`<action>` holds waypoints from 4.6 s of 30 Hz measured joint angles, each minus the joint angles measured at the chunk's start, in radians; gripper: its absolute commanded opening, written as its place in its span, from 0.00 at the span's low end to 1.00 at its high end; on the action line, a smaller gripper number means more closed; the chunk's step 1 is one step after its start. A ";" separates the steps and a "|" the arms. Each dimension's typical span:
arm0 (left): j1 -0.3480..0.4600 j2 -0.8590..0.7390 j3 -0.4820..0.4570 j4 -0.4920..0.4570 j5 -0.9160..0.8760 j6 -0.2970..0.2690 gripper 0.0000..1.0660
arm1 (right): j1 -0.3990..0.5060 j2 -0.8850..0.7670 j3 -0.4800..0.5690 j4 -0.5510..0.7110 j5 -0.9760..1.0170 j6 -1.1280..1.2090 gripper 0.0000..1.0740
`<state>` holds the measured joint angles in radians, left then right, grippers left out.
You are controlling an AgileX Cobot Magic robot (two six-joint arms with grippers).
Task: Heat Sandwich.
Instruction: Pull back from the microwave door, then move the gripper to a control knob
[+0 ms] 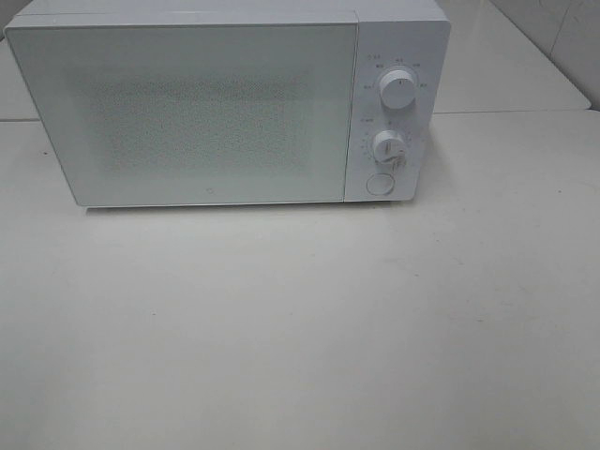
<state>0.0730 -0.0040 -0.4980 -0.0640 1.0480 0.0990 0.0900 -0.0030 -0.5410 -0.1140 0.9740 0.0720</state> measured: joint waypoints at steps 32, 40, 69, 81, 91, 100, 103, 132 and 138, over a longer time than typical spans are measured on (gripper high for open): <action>0.000 0.000 0.000 0.000 -0.001 -0.001 0.91 | 0.000 0.457 -0.003 0.000 -0.449 0.004 0.71; 0.000 0.000 0.000 0.000 -0.001 -0.001 0.91 | -0.001 0.636 -0.003 0.000 -0.586 0.004 0.71; 0.000 0.000 0.000 0.000 -0.001 -0.001 0.91 | 0.010 1.248 -0.003 0.000 -1.187 0.138 0.71; 0.000 0.000 0.000 0.000 -0.001 -0.001 0.91 | 0.204 1.443 -0.003 0.192 -1.479 -0.037 0.71; 0.000 0.000 0.000 0.000 -0.001 -0.001 0.91 | 0.365 1.567 0.076 0.497 -1.811 -0.266 0.71; 0.000 0.000 0.000 0.000 -0.001 -0.001 0.91 | 0.481 1.658 0.108 0.668 -2.000 -0.269 0.71; 0.000 0.000 0.000 0.000 -0.001 -0.001 0.91 | 0.535 1.705 0.108 0.722 -2.077 -0.270 0.71; 0.000 0.000 0.000 0.000 -0.001 -0.001 0.91 | 0.590 1.971 -0.070 0.801 -2.177 -0.272 0.71; 0.000 0.000 0.000 0.000 -0.001 -0.001 0.91 | 0.553 2.006 -0.132 0.778 -2.176 -0.272 0.71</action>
<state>0.0730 -0.0040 -0.4980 -0.0640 1.0470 0.0980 0.6430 2.0030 -0.6730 0.6640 -1.2020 -0.2000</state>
